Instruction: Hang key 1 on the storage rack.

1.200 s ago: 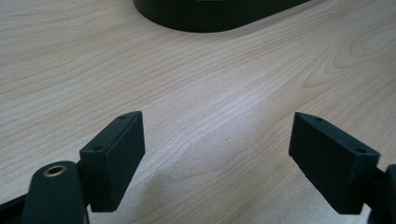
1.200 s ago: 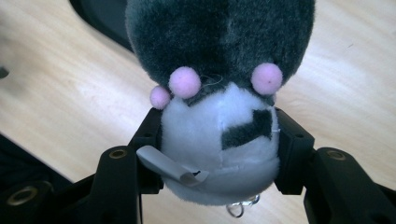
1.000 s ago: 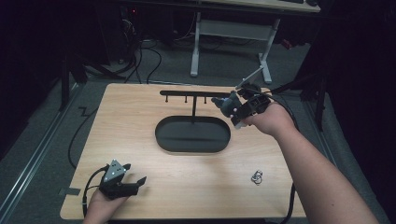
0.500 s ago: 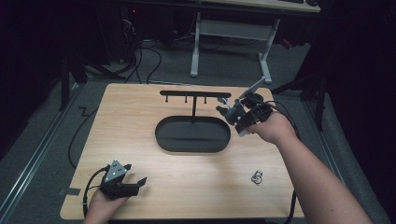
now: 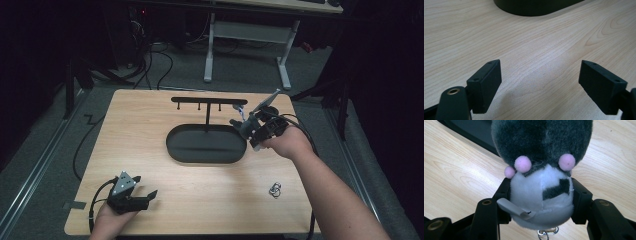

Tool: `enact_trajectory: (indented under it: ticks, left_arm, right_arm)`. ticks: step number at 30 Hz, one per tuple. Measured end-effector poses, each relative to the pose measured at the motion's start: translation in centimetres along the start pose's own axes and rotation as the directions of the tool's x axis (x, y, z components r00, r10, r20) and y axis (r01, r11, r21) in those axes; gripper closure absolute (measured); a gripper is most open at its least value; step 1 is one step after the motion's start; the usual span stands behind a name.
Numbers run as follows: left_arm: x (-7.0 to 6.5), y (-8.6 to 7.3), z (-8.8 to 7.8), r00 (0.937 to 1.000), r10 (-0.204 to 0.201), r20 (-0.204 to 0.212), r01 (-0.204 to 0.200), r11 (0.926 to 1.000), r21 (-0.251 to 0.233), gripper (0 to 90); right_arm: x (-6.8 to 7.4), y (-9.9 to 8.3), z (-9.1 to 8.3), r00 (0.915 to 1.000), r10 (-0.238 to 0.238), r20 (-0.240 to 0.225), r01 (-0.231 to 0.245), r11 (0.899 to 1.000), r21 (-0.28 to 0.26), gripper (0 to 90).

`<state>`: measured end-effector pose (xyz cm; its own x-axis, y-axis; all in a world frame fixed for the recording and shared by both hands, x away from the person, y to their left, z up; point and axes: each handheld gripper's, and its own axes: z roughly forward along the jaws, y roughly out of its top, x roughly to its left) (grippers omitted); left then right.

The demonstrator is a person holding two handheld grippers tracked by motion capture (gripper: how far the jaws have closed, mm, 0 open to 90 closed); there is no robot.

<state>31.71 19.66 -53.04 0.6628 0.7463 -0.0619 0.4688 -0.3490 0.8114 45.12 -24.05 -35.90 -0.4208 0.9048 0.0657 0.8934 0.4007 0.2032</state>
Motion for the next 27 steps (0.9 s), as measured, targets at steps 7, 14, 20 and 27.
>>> enact_trajectory:
  ticks: [7, 14, 20, 27]
  left_arm:
    - [0.0, 0.0, 0.0, 1.0000, 0.003, -0.001, -0.003, 1.0000, 0.001, 18.9]
    - [0.0, 0.0, 0.2, 1.0000, 0.006, 0.002, -0.006, 1.0000, 0.006, 18.9]
    - [-0.2, 0.0, 0.2, 0.9999, 0.015, 0.006, -0.015, 0.9999, 0.008, 19.0]
    - [-0.2, 0.0, 0.1, 0.9999, 0.014, 0.004, -0.014, 0.9999, 0.008, 18.9]
  right_arm:
    - [0.4, 0.2, 1.1, 0.9996, -0.021, 0.018, 0.021, 1.000, -0.002, 50.1]
    - [1.3, 0.1, -1.1, 0.9983, -0.048, 0.034, 0.049, 0.998, -0.029, 50.4]
    - [1.9, 0.2, -4.4, 0.9979, -0.048, 0.042, 0.051, 0.996, -0.078, 50.2]
    - [1.4, 0.8, -5.5, 0.9955, -0.021, 0.092, 0.032, 0.993, -0.115, 50.1]
